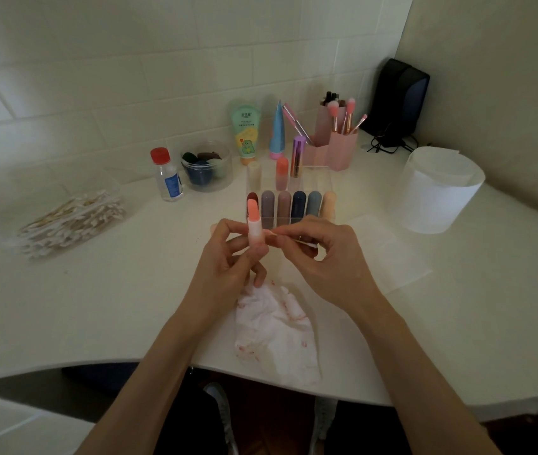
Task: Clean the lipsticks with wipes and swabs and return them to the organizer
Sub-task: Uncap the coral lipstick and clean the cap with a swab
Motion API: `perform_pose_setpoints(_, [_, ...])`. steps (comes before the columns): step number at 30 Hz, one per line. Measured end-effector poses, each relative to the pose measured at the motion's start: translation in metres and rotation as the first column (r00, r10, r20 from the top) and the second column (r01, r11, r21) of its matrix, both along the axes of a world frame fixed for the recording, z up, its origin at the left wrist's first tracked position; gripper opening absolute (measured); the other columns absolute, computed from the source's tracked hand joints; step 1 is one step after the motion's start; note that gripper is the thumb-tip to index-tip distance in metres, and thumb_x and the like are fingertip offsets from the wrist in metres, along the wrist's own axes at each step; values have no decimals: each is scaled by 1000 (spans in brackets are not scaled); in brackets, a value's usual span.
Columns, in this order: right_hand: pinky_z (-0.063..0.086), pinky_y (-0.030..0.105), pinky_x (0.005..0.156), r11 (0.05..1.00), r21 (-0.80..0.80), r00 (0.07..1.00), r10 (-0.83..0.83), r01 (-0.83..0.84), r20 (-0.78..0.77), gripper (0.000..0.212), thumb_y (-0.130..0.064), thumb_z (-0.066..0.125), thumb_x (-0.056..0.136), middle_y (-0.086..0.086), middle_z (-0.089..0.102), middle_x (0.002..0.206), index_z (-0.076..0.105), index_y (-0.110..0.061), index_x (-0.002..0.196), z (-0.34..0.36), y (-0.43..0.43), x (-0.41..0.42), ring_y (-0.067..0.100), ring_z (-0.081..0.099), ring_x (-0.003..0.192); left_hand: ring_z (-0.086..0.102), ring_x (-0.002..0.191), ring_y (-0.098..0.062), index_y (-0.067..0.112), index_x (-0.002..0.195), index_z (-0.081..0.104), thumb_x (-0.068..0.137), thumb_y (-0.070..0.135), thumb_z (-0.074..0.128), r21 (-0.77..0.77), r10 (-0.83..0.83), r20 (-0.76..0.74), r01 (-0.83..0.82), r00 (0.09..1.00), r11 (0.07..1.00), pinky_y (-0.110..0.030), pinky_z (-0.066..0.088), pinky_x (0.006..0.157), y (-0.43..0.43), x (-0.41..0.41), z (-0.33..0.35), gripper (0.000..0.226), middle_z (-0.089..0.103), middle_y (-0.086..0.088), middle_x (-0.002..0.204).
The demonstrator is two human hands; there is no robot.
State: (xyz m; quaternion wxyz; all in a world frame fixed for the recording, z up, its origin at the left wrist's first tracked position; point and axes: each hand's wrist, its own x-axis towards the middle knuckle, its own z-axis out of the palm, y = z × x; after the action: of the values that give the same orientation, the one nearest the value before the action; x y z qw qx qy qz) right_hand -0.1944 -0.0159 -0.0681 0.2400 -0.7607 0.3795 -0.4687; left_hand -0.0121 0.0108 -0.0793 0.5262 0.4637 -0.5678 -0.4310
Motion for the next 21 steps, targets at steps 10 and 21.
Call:
perform_pose_setpoints(10, [43,14,68,1000,-2,1000,-5,5,8,15,-8,71,94,-12,69,86,80,-13,105,0,0,0,9,61,73,50,53,-17,2,112,61,104,12,53,-80,-2,19,3,1000,997,-22,40,49,-1,1,0,15,71,-1,100])
perform_pose_setpoints(21, [45,14,71,999,2,999,-44,44,0,15,-10,71,94,-8,73,89,80,-14,105,-1,-1,-1,10,63,78,53,61,-16,10,112,66,104,13,51,-109,-3,82,12,997,994,-23,42,52,1,0,1,17,67,13,91])
